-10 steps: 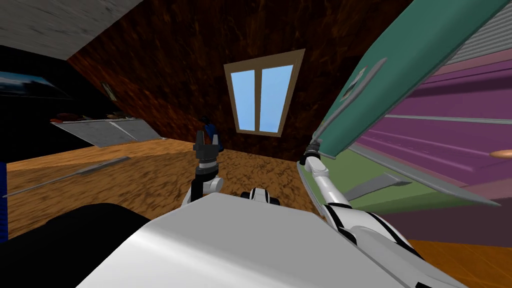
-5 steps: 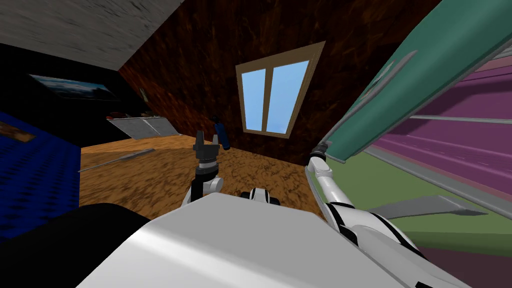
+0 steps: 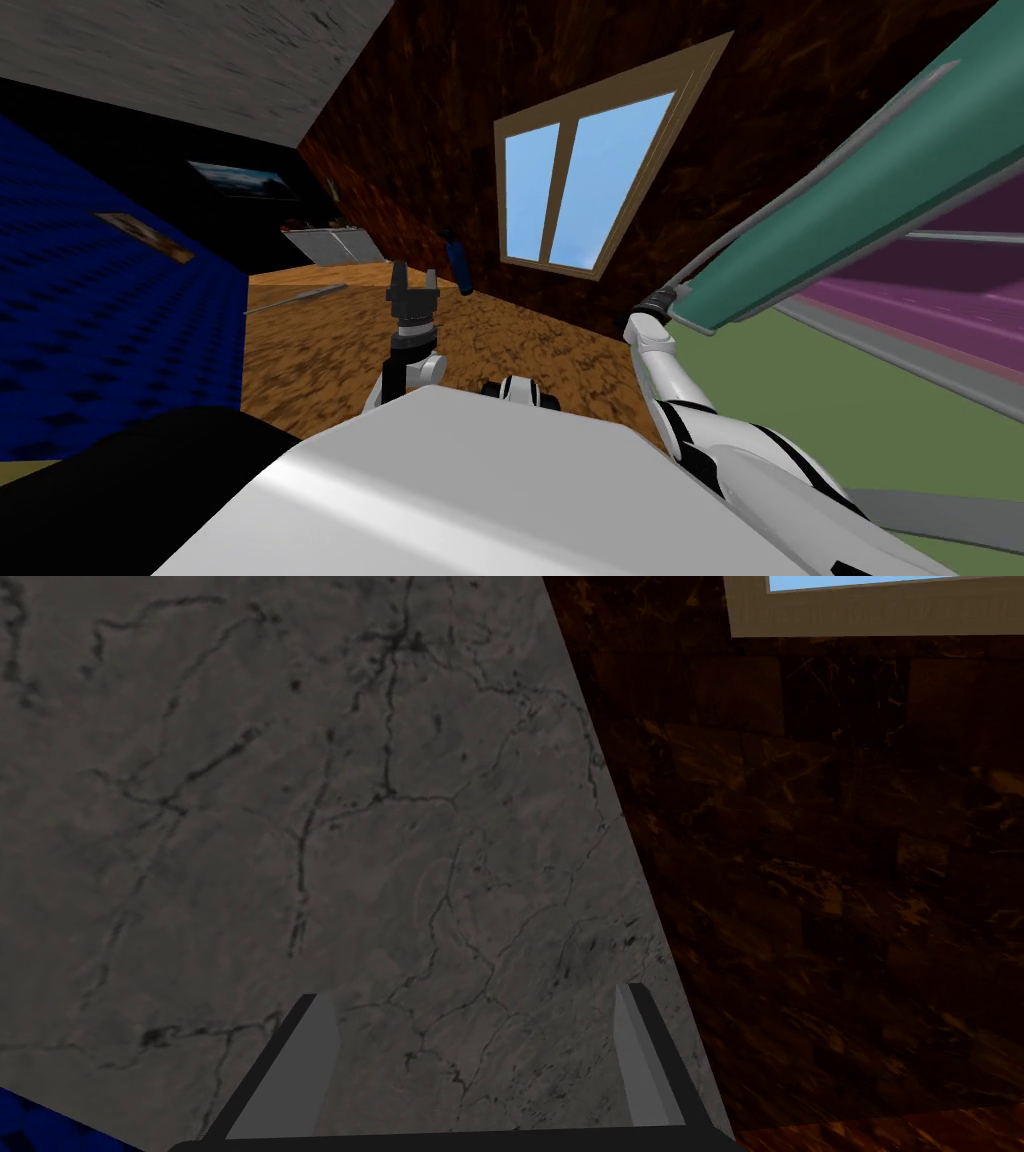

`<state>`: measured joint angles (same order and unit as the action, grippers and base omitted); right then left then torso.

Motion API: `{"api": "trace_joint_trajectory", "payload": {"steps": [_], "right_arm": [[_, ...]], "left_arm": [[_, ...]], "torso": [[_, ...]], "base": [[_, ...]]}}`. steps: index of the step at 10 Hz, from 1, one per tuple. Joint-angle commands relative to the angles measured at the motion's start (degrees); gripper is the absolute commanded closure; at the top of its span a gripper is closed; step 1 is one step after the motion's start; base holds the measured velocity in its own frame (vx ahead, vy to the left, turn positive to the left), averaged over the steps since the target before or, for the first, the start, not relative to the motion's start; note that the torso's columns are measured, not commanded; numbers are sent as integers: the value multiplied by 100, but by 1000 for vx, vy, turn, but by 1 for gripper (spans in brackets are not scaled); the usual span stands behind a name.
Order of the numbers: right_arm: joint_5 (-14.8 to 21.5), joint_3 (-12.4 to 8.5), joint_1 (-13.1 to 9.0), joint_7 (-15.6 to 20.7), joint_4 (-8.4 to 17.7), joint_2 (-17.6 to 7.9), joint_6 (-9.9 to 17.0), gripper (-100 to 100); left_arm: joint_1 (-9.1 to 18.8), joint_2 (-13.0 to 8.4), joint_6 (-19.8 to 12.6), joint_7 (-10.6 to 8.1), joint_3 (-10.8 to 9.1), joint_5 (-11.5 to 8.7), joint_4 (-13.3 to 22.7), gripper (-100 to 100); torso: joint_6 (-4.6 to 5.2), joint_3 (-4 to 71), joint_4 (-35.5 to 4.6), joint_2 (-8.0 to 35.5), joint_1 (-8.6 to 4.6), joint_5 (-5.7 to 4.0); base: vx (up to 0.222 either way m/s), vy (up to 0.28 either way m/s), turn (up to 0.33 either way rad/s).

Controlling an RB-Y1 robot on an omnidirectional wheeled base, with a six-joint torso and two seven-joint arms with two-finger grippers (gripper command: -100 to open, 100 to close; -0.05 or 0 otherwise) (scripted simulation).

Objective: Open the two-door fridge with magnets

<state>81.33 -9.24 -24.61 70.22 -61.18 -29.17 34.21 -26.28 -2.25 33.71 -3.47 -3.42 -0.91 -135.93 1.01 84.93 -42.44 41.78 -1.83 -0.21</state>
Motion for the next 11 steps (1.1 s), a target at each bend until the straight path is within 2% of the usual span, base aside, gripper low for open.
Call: {"api": "trace_joint_trajectory", "payload": {"steps": [1, 2, 3, 4, 7, 8, 9, 10, 11], "right_arm": [[67, -276, -69, -4, 232, -169, 439, 100], [124, -279, -69, -241, 486, -169, 439, 100], [67, -338, -69, -112, 291, -169, 439, 100], [67, -338, -69, 2, 232, -169, 439, 100], [67, -338, -69, 48, 232, -169, 439, 100], [152, -521, -136, 45, 499, -245, 689, 100], [152, -551, -136, 45, 499, -245, 756, 100], [238, -730, -202, 43, 767, -320, 890, 100], [238, -765, -202, 43, 767, -320, 1068, 100]], "left_arm": [[1, 0, 0, 0, 1, 0, 1, 0], [0, 0, 0, 0, 0, 0, 0, 0], [0, 0, 0, 0, 0, 0, 0, 0], [0, 0, 0, 0, 0, 0, 0, 0], [1, 0, 0, 0, 0, 0, 1, 0], [1, 0, 0, 0, 0, 0, 0, 0], [2, 0, -1, 0, 1, 0, 1, 0], [0, 0, 0, 0, 0, 0, 0, 0], [0, -1, 0, 0, 0, 0, 1, 0]], "torso": [[-30, 8, 12, -15, 15, -6], [-20, 3, 12, -8, 17, -8], [4, -15, 16, 18, -2, -27], [1, -18, 10, 26, -12, -24], [-4, -6, 5, 9, 9, -4], [-6, -7, -2, 12, 17, 2], [-34, 8, 7, -14, 39, 6], [-24, -1, 10, 0, 56, 5], [-73, -12, 23, 13, 96, -4]], "base": [[63, 57, 280], [39, 8, 42], [17, 13, -38], [-7, 7, -21], [-11, -10, 9], [48, 70, 404], [74, 60, 265], [93, 64, 425], [92, 42, 206]]}}
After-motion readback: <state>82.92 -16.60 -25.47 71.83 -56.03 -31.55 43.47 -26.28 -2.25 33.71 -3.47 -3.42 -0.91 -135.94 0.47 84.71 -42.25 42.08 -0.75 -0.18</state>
